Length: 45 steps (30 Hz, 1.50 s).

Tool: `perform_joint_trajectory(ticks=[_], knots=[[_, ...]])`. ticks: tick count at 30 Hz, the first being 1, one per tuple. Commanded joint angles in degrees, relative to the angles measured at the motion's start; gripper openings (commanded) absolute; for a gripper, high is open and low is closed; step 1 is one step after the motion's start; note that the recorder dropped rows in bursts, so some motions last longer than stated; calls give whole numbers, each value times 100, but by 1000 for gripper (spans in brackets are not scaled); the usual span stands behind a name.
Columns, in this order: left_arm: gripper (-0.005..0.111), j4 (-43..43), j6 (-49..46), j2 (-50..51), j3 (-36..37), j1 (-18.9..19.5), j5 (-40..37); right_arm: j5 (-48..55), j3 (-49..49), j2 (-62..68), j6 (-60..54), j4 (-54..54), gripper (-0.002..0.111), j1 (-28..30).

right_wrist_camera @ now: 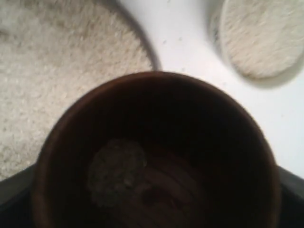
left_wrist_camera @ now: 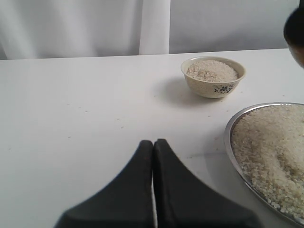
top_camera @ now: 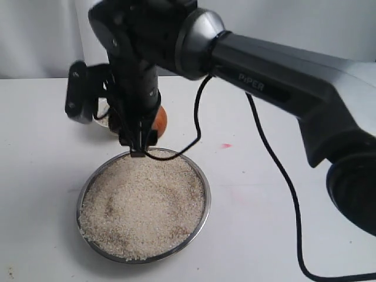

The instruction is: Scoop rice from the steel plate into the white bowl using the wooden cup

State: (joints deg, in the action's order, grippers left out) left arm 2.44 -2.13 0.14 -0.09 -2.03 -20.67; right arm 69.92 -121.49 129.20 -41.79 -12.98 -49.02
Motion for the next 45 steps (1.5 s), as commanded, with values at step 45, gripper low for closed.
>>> perform_joint_trajectory(ticks=[45], knots=[[0, -3, 3, -14, 9, -35, 81, 5, 1769, 960, 1336, -4553, 0, -778]])
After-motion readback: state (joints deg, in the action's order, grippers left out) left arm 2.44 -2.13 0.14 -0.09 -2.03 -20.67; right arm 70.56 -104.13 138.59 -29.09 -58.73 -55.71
